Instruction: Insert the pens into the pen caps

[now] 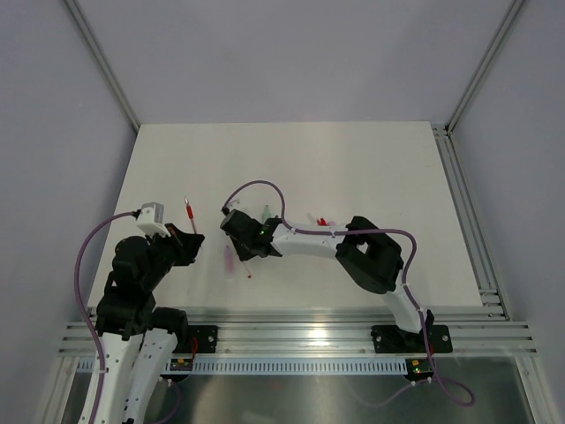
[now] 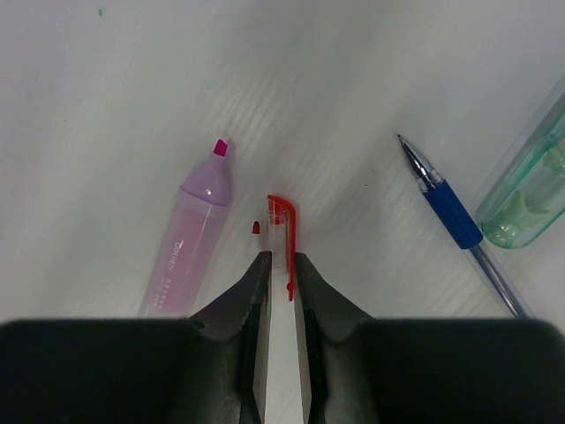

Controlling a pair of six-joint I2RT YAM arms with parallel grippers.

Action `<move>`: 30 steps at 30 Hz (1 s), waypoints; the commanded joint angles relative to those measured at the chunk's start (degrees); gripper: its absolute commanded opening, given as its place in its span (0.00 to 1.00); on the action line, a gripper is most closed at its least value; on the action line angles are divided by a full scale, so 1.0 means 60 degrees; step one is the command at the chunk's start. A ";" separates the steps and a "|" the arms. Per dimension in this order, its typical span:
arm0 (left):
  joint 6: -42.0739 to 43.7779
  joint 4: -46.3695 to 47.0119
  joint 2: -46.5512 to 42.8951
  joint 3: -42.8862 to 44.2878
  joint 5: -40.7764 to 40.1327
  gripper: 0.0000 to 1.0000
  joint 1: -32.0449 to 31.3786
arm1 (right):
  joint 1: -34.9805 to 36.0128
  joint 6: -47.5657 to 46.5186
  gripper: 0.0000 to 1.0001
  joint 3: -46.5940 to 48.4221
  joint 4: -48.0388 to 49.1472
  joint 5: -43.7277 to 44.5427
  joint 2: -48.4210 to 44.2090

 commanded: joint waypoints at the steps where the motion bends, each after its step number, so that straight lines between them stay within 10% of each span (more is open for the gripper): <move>1: 0.0016 0.0508 -0.0058 0.0232 0.0301 0.00 0.0064 | 0.0072 -0.0192 0.21 0.0491 -0.0129 0.0469 0.0092; 30: 0.0031 0.0713 0.0074 0.0115 0.0799 0.00 0.0064 | 0.0087 0.0101 0.17 -0.1398 -0.0290 0.1421 -0.1181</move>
